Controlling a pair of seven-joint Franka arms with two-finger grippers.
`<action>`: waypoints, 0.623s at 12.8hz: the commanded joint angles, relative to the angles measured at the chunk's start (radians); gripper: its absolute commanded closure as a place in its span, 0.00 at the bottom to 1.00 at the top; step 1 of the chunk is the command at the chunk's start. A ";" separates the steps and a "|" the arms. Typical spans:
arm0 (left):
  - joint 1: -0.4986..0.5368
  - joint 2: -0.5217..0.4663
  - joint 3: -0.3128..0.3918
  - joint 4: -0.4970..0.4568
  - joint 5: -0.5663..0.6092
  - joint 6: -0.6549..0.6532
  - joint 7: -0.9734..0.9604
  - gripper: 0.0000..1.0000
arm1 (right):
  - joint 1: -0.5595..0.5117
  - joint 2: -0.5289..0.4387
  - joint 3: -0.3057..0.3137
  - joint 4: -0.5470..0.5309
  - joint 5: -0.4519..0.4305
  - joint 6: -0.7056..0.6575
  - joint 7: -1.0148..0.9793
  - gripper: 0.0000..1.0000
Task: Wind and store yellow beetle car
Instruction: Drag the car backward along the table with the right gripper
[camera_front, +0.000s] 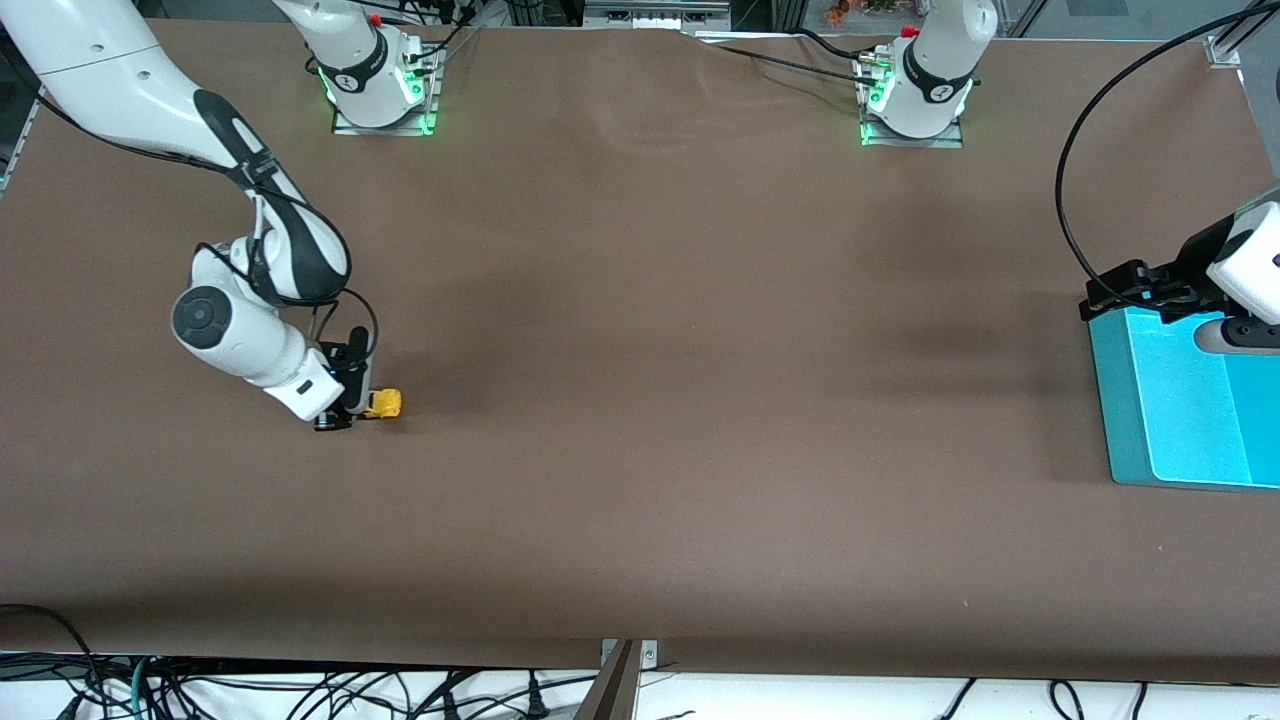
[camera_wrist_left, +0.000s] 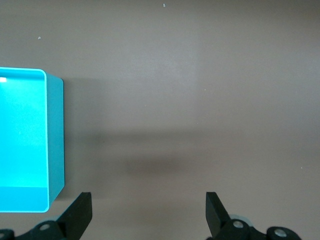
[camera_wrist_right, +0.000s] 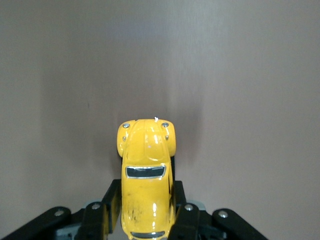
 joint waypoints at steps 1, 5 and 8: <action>-0.003 0.011 0.004 0.028 -0.017 -0.016 0.016 0.00 | -0.075 0.015 0.008 -0.040 -0.022 0.027 -0.076 0.80; -0.003 0.011 0.004 0.028 -0.017 -0.016 0.015 0.00 | -0.167 0.024 0.008 -0.039 -0.022 0.027 -0.154 0.80; -0.003 0.011 0.004 0.028 -0.017 -0.016 0.015 0.00 | -0.223 0.044 0.008 -0.033 -0.022 0.029 -0.220 0.80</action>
